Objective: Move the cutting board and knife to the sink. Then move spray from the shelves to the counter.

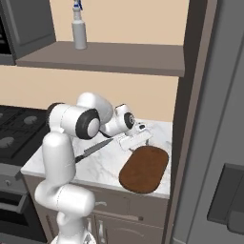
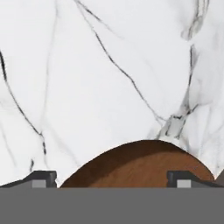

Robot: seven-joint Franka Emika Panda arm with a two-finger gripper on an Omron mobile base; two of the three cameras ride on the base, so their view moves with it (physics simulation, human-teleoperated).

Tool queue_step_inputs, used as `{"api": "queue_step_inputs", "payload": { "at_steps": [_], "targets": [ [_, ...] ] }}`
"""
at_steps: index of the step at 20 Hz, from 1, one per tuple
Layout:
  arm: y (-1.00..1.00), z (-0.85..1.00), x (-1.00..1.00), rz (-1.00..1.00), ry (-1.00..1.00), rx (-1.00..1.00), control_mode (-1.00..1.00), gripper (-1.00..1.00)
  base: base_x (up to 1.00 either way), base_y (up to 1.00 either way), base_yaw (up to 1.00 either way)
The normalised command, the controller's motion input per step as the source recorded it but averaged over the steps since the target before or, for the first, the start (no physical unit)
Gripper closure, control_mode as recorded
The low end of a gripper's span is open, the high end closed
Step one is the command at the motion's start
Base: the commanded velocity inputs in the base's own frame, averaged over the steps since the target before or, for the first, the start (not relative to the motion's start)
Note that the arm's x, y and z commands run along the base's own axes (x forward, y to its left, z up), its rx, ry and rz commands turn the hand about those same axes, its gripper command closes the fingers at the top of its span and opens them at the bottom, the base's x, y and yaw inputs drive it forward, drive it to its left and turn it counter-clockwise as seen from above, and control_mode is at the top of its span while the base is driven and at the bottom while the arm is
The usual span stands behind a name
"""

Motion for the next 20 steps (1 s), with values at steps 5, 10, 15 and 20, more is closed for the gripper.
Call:
{"api": "queue_step_inputs", "payload": {
  "at_steps": [5, 10, 15, 20],
  "targets": [
    [-0.25, -0.23, -1.00, 0.04, 0.06, 0.01, -1.00, -1.00, 0.00, 0.00, 0.00],
    [-0.05, 0.36, -0.84, -0.02, -0.05, 0.08, -1.00, -1.00, 0.00, 0.00, 0.00],
    [0.16, 1.00, -0.19, -0.09, -0.03, 0.09, -1.00, -1.00, 0.00, 0.00, 0.00],
    [-0.06, 0.63, -1.00, -0.21, -0.01, 0.19, -1.00, -1.00, 0.00, 0.00, 0.00]
  ]
}}
